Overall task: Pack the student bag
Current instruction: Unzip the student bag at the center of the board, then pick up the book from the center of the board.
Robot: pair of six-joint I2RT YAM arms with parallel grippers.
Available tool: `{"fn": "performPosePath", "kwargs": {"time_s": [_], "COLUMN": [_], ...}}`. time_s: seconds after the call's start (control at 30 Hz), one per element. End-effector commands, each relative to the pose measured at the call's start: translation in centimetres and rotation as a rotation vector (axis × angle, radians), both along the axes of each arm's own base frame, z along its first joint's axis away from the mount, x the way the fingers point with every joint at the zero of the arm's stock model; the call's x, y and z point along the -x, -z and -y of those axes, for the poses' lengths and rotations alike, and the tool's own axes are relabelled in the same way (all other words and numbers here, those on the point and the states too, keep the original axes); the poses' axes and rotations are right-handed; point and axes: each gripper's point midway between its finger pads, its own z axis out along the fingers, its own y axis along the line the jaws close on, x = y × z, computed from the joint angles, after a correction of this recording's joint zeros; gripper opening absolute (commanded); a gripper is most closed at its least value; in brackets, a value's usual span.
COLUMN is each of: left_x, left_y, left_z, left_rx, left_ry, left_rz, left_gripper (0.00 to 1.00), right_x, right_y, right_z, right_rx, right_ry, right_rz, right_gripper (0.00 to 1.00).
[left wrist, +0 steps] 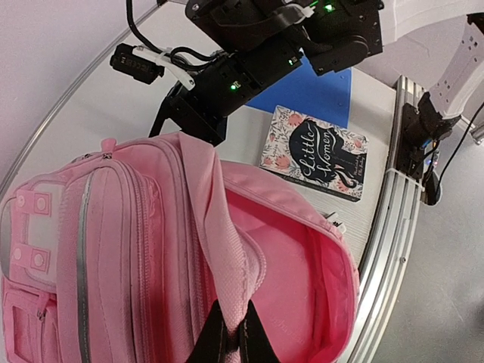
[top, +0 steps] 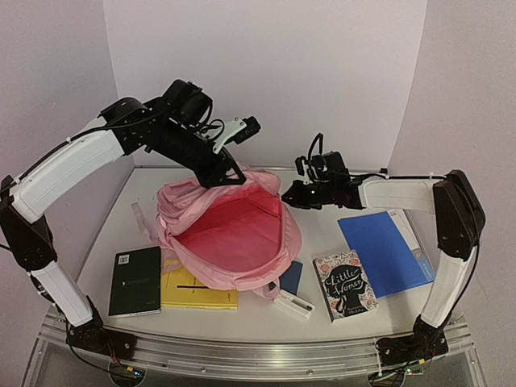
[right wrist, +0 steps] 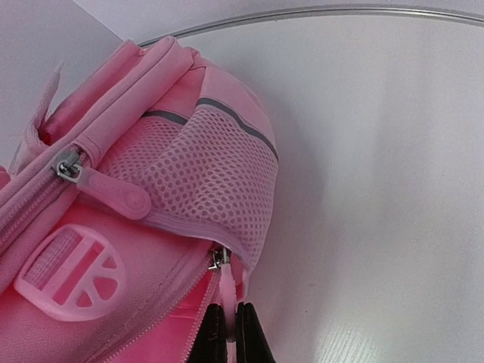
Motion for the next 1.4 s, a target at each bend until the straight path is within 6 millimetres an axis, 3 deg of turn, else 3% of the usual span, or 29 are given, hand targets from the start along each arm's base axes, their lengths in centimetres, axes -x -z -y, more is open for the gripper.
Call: {"fn": "performPosePath", "kwargs": {"time_s": [0.0,0.1,0.2,0.37,0.43,0.53,0.63,0.83,0.97,1.07,1.2,1.37], "left_x": [-2.7,-5.7,-7.9,-12.0,-13.6,-15.4,-16.0,-14.4,-11.0,-8.2,-5.3,-3.8], "left_y": [-4.7,-3.3,-1.1,2.9,4.0,5.5,7.1,9.3,10.0,10.2,11.8,14.1], "left_z": [-2.0,-3.6,-4.5,-6.3,-7.1,-7.1,-6.2,-3.2,-0.1,2.4,5.0,8.0], "left_rx": [0.162,0.141,0.096,0.076,0.092,0.12,0.122,0.157,0.146,0.221,0.396,0.401], "left_ry": [-0.107,-0.224,-0.312,-0.48,-0.535,-0.573,-0.558,-0.501,-0.492,-0.507,-0.508,-0.502], "left_rz": [0.042,0.015,-0.008,-0.105,-0.126,-0.15,-0.191,-0.363,-0.369,-0.442,-0.67,-0.837], "left_gripper": [0.0,0.0,0.0,0.0,0.0,0.0,0.04,0.48,0.64,0.68,0.69,0.68], "right_x": [-2.4,-1.4,0.2,3.9,6.0,8.9,11.4,14.6,16.4,17.2,18.0,18.4], "right_y": [-4.6,-5.3,-4.9,-1.7,0.6,3.7,6.5,9.6,11.0,11.0,10.6,10.2], "right_z": [2.0,3.6,6.3,11.9,13.8,15.8,17.4,19.6,20.0,19.3,17.4,15.6], "right_rx": [-0.015,0.013,0.067,0.156,0.189,0.22,0.248,0.265,0.267,0.235,0.156,0.087], "right_ry": [0.094,0.134,0.202,0.333,0.371,0.418,0.455,0.523,0.51,0.468,0.373,0.294], "right_rz": [0.12,0.108,0.072,-0.07,-0.153,-0.261,-0.347,-0.436,-0.484,-0.502,-0.532,-0.565], "right_gripper": [0.28,0.58,0.74,0.86,0.89,0.92,0.95,0.97,0.96,0.83,0.67,0.55]}}
